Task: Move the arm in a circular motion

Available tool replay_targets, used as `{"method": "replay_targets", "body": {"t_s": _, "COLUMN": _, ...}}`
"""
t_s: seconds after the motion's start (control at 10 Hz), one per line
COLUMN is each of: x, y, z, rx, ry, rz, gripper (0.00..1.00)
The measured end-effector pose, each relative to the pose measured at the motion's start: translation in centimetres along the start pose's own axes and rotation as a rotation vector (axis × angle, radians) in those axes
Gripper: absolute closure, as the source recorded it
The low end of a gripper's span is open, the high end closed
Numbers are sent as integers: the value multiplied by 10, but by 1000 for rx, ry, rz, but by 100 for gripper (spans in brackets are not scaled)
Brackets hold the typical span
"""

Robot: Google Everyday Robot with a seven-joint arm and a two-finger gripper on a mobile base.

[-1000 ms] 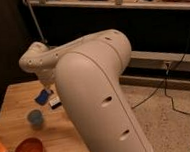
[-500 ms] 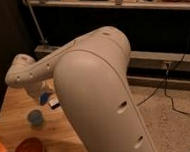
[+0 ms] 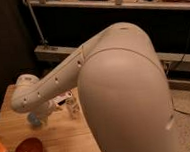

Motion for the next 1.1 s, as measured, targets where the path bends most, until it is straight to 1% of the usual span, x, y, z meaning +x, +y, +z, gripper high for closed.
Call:
{"method": "replay_targets", "body": {"t_s": 0.1, "x": 24, "y": 2, "z": -1, "rx": -3, "ry": 13, "rz": -11, "gripper": 35}}
{"method": "replay_targets", "body": {"t_s": 0.2, "x": 46, "y": -4, "z": -1, "rx": -1, "ry": 22, "rz": 0, "gripper": 35}}
{"method": "replay_targets", "body": {"t_s": 0.3, "x": 59, "y": -10, "z": 0, "rx": -6, "ry": 28, "rz": 18, "gripper": 35}}
{"method": "replay_targets", "body": {"t_s": 0.4, "x": 81, "y": -24, "z": 2, "rx": -9, "ry": 41, "rz": 64, "gripper": 35}}
{"method": "replay_targets", "body": {"t_s": 0.5, "x": 105, "y": -44, "z": 4, "rx": -16, "ry": 48, "rz": 134, "gripper": 35}}
{"method": "replay_targets", "body": {"t_s": 0.7, "x": 131, "y": -73, "z": 7, "rx": -14, "ry": 49, "rz": 225, "gripper": 35}}
{"method": "replay_targets", "body": {"t_s": 0.8, "x": 142, "y": -92, "z": 7, "rx": -6, "ry": 43, "rz": 289, "gripper": 35}}
{"method": "replay_targets", "body": {"t_s": 0.9, "x": 144, "y": -106, "z": 5, "rx": 1, "ry": 29, "rz": 331, "gripper": 35}}
{"method": "replay_targets", "body": {"t_s": 1.0, "x": 143, "y": -123, "z": 0, "rx": 10, "ry": 4, "rz": 388, "gripper": 35}}
{"method": "replay_targets", "body": {"t_s": 1.1, "x": 139, "y": -142, "z": -6, "rx": 14, "ry": -31, "rz": 460, "gripper": 35}}
